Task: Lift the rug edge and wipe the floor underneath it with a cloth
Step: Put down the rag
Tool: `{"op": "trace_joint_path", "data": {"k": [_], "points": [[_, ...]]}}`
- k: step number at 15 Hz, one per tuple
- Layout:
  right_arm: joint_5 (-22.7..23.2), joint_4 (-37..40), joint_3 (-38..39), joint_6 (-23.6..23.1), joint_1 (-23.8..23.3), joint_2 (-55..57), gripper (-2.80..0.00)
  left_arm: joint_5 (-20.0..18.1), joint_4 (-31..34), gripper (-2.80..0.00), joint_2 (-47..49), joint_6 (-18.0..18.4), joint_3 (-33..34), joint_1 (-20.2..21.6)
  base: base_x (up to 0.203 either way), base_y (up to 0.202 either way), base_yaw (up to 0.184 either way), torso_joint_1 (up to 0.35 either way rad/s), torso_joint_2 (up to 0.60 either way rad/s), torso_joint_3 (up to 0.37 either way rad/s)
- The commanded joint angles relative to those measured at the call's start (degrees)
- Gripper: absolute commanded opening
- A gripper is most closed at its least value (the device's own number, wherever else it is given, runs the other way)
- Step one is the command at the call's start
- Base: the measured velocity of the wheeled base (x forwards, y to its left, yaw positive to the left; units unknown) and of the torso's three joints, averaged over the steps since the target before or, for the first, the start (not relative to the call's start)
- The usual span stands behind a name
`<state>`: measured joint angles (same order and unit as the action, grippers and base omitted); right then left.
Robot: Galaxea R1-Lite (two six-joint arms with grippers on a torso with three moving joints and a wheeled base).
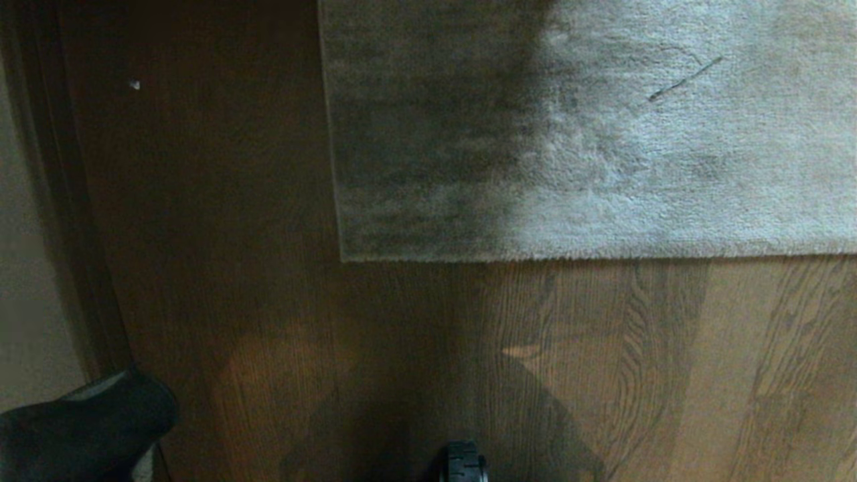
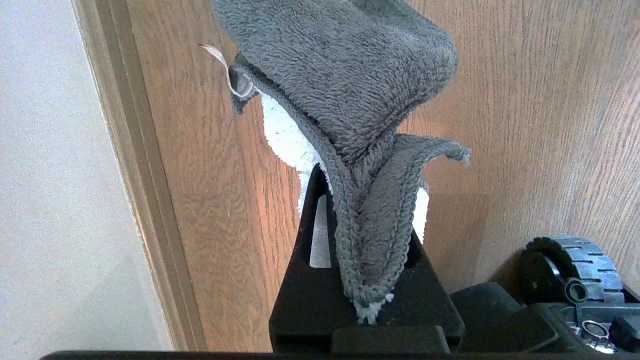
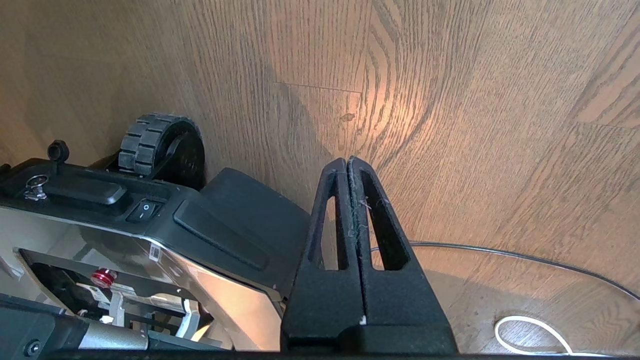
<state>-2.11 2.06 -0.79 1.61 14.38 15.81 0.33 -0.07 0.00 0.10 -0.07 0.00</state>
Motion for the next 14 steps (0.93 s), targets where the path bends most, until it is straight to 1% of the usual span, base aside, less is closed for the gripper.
{"op": "trace_joint_path", "data": {"k": [1,4,5,7,8,9,14], "points": [[0.0,0.05,0.0,0.05,0.03,0.18,-2.8,0.02,-0.01,-2.8,0.0,-0.01,0.05,0.0,0.0,0.0,0.0,0.0,0.0,0.0],[0.0,-0.04,0.0,-0.02,-0.71,0.42,-2.8,0.02,-0.01,-2.8,0.0,-0.01,-0.01,0.0,0.0,0.0,0.0,0.0,0.0,0.0],[0.0,-0.04,0.03,-0.02,-2.4,0.81,-2.8,0.02,-0.01,-2.8,0.0,-0.01,0.07,0.0,0.0,0.0,0.0,0.0,0.0,0.0],[0.0,-0.06,0.07,0.01,-8.93,1.7,-2.8,0.02,-0.01,-2.8,0.0,-0.01,0.07,0.0,0.0,0.0,0.0,0.0,0.0,0.0],[0.01,-0.78,0.28,0.01,-11.32,0.94,-2.8,0.02,-0.01,-2.8,0.0,-0.01,0.07,0.0,0.0,0.0,0.0,0.0,0.0,0.0],[0.05,-2.52,0.66,0.03,-11.63,-0.62,-2.8,0.02,-0.01,-2.8,0.0,-0.01,-0.01,0.0,0.0,0.0,0.0,0.0,0.0,0.0],[0.09,-2.81,0.79,0.32,-12.55,-3.38,-2.8,0.02,-0.01,-2.8,0.0,-0.01,-0.01,0.0,0.0,0.0,0.0,0.0,0.0,0.0]]}}
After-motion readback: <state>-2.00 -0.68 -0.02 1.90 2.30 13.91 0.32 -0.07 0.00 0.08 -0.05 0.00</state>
